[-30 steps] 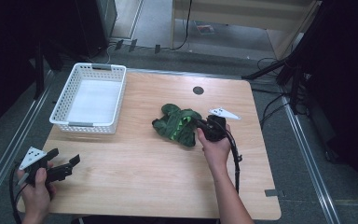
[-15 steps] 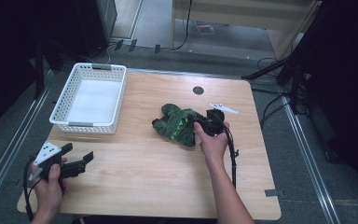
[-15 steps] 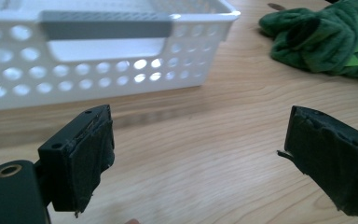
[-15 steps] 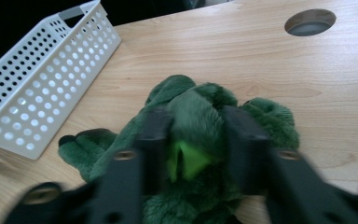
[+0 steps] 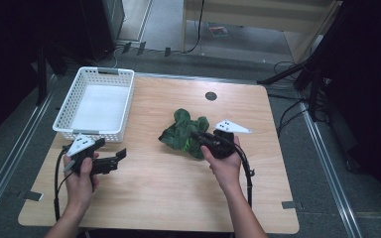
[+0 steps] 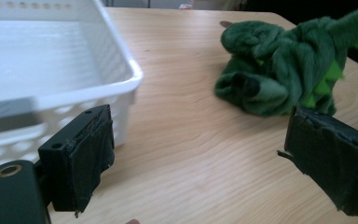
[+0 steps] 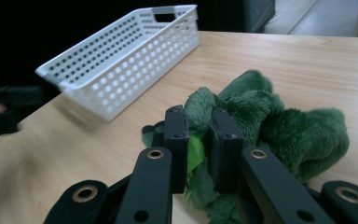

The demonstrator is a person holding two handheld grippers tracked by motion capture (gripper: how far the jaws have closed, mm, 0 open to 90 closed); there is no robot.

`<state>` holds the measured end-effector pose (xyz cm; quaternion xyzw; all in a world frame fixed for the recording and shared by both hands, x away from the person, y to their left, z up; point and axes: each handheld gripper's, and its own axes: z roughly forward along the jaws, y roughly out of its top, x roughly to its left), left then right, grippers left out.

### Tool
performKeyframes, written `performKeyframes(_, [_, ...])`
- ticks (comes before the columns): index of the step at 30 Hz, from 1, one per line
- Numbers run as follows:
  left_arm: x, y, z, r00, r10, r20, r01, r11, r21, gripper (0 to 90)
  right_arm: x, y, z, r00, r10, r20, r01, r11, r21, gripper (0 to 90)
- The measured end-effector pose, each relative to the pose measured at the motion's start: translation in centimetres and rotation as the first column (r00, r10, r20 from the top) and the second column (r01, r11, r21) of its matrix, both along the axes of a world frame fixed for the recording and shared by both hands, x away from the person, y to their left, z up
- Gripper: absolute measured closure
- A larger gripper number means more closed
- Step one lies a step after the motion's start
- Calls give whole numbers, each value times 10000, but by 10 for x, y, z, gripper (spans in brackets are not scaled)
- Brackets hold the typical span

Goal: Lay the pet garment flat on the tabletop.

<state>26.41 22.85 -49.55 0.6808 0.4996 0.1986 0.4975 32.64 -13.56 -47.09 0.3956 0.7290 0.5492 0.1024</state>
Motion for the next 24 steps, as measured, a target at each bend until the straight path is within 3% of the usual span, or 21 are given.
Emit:
performKeyframes(7, [19, -36, -3, 9967, -737, -333, 740, 9972, 74, 87, -40, 3, -20, 9951, 987, 71, -983, 9945, -360, 795])
performKeyframes(11, [28, -50, -8, 9947, -899, -493, 902, 9959, 53, 87, -53, 5, -31, 9897, 1422, -185, -1431, 9872, -708, 789])
performKeyframes(13, [37, -61, -13, 9955, -640, -703, 650, 9978, 122, 146, -60, 7, -45, 9843, 1682, -528, -1728, 9800, -990, 784])
performKeyframes(15, [47, -69, -17, 9927, -717, -969, 726, 9973, 60, 140, -63, 8, -53, 9807, 1791, -783, -1878, 9746, -1223, 774])
performKeyframes(17, [56, -76, -18, 9908, -713, -1146, 728, 9973, 88, 140, -65, 10, -61, 9778, 1864, -963, -1999, 9668, -1593, 723])
performKeyframes(19, [64, -82, -17, 9897, -693, -1255, 713, 9974, 117, 141, -64, 11, -65, 9733, 1983, -1155, -2169, 9592, -1815, 592])
performKeyframes(20, [64, -82, -17, 9897, -693, -1255, 713, 9974, 117, 141, -64, 10, -66, 9731, 1963, -1206, -2160, 9593, -1818, 528])
performKeyframes(21, [70, -86, -16, 9886, -711, -1324, 739, 9971, 163, 142, -64, 9, -65, 9750, 1903, -1151, -2087, 9616, -1780, 528])
performKeyframes(22, [79, -93, -14, 9872, -865, -1339, 901, 9957, 210, 142, -63, 7, -63, 9769, 1862, -1050, -2016, 9659, -1624, 466])
performKeyframes(23, [79, -93, -14, 9872, -865, -1339, 901, 9957, 210, 143, -63, 7, -63, 9769, 1862, -1050, -2016, 9659, -1624, 466])
performKeyframes(24, [87, -101, -12, 9857, -1018, -1343, 1060, 9941, 248, 147, -59, 2, -54, 9822, 1700, -797, -1789, 9762, -1226, 453])
